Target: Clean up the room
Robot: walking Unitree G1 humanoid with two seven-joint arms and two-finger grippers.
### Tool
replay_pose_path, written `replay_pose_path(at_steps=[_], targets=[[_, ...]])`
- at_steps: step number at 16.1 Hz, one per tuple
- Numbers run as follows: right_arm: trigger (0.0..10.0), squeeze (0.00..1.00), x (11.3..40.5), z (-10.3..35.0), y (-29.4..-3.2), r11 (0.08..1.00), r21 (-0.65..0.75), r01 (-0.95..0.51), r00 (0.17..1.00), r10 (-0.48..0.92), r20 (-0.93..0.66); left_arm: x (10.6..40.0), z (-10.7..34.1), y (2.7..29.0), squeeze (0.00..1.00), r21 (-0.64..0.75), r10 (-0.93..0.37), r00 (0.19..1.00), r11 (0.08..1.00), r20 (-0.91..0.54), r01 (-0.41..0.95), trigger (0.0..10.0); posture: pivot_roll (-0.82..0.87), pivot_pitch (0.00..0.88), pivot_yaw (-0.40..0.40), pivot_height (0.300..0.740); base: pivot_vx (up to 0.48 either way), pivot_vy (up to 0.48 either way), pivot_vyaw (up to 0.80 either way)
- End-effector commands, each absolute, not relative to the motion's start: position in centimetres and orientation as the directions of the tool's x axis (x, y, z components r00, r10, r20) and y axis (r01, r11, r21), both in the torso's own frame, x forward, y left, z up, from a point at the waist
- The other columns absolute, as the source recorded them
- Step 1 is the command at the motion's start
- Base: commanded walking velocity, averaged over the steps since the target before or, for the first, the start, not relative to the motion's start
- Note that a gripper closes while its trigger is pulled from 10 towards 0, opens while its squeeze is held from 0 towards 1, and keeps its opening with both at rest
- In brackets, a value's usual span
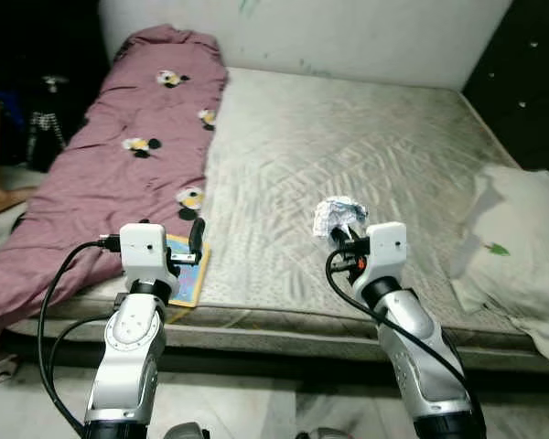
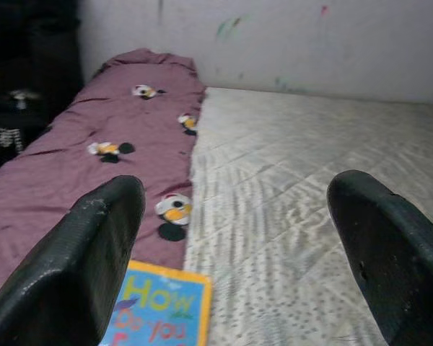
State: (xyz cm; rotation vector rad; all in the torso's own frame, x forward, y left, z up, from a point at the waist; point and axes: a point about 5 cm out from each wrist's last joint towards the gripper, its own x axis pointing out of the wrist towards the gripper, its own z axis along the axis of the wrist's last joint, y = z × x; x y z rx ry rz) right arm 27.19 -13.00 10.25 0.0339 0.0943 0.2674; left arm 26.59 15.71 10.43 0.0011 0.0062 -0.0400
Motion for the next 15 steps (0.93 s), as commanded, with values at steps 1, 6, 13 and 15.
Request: replay_pose_path(at_steps=[1,6,13,15], targets=[[10.0,0.00,27.30,10.49,-13.36,0.966,0.035,-0.256,0.962,0.258,-0.083,26.60,10.95,15.58,0.00,-0.004,-0.057,0.998,0.998,0.018,0.057,10.0,-0.02,0.016,-0.062,0.740,0.364,0.000,0.00],[10.0,0.00,27.47,10.41,-13.35,0.965,0.029,-0.259,0.961,0.261,-0.089,26.64,10.99,15.45,0.00,-0.009,-0.062,0.998,0.998,0.021,0.062,10.0,-0.02,0.013,-0.066,0.740,0.370,0.000,0.00],[10.0,0.00,27.80,10.60,-13.36,0.967,0.026,-0.254,0.963,0.256,-0.085,26.85,11.06,15.42,0.00,-0.015,-0.066,0.998,0.998,0.019,0.066,10.0,-0.02,0.029,-0.067,0.740,0.371,0.000,0.00],[10.0,0.00,27.75,10.52,-13.41,0.968,0.027,-0.250,0.964,0.252,-0.086,26.99,10.82,15.59,0.00,0.012,-0.005,1.000,1.000,-0.004,0.006,10.0,-0.02,0.034,-0.067,0.740,0.000,0.000,0.00]])
